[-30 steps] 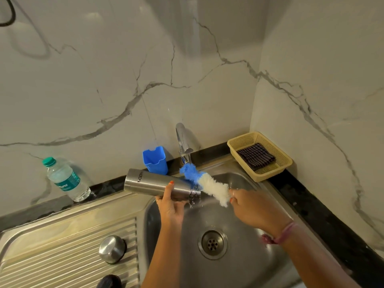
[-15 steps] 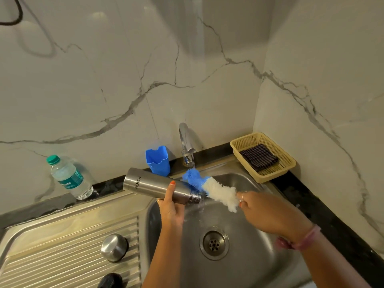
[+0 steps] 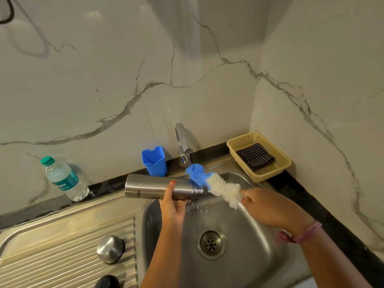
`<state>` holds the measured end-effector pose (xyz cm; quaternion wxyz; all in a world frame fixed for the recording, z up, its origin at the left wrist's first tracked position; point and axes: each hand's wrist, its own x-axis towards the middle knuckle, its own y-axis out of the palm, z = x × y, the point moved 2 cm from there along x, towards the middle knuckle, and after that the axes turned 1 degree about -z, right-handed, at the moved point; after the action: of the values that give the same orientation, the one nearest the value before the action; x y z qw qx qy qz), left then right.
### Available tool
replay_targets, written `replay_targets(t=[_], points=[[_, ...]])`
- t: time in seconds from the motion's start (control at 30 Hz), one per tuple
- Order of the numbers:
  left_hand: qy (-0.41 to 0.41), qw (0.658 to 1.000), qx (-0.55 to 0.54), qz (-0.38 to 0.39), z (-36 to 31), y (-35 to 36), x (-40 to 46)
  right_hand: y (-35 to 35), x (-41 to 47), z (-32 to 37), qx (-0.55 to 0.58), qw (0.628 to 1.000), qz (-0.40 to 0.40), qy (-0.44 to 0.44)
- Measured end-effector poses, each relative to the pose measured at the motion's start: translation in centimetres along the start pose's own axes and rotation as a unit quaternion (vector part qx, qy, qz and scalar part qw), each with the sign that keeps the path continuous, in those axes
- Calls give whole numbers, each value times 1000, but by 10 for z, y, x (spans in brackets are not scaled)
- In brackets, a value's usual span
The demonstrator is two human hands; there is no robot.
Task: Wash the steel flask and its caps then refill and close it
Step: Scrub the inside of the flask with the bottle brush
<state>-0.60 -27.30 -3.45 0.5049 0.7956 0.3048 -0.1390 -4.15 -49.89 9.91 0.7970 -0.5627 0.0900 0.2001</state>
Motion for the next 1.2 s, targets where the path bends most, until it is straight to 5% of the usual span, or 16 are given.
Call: replay_targets(t=[1.2], points=[[44,998,39,1,-7,-2,-1,-9,9,-9,8,999,36,-15]])
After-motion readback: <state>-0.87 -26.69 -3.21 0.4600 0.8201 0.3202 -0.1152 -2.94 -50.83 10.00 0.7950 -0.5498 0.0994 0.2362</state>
